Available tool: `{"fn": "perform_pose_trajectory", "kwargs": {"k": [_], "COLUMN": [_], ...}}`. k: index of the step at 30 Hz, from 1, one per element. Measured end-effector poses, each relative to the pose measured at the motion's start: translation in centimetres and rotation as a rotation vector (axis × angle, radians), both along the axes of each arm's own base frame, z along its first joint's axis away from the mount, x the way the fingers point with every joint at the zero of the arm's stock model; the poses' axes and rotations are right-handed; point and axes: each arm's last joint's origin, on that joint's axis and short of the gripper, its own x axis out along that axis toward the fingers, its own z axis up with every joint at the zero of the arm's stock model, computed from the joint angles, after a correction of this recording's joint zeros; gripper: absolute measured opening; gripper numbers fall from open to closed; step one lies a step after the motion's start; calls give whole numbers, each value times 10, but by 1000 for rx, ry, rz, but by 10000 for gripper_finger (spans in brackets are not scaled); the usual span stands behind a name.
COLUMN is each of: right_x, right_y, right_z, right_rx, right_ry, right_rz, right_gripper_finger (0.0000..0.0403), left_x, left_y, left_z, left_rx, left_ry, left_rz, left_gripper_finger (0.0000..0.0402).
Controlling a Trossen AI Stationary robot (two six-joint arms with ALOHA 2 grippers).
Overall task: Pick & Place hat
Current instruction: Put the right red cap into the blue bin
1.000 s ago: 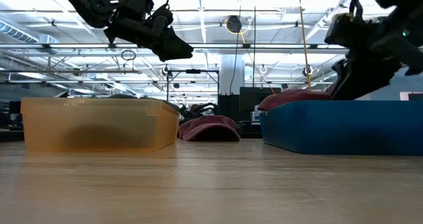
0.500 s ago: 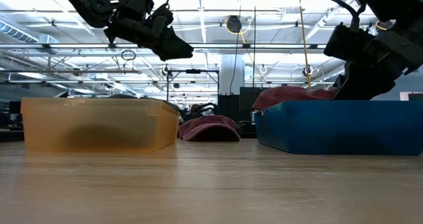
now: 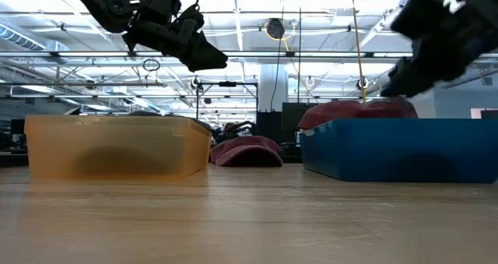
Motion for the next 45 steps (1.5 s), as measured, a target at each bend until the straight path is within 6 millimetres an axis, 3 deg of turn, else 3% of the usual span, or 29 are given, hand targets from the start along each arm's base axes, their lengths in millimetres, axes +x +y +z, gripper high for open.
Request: {"fn": "perform_pose_trajectory", "kwargs": {"k": [7,12,16,20,26,37,45], "right_x": [-7,-22,-34,-46,-61,-58,-55], "right_y": [-7,-17,-23,-27,-30,-33,-43], "right_z": [32,45,51,45,35,33,13], "right_rx": [-146,-231,-149,-46,7,-42,-70], "right_ry": [-53,45,56,121,267,299,359], "right_rz": [-101,-304,-458,-564,-643,-641,-647], "right_gripper_finger": [59,59,59,59,59,59,59], "left_x": [4,18,30,39,64,139,160], "left_y": [-7,-38,-62,-73,-83,-100,-109], "left_z": [0,-3,2,15,14,-22,-40], "left_rx": [-17,6,69,100,43,22,80], "left_ry": [-2,22,3,31,102,231,376], "left_rz": [-28,-200,-241,-168,-183,-281,-250], "left_gripper_finger": [214,214,214,214,214,214,214]}}
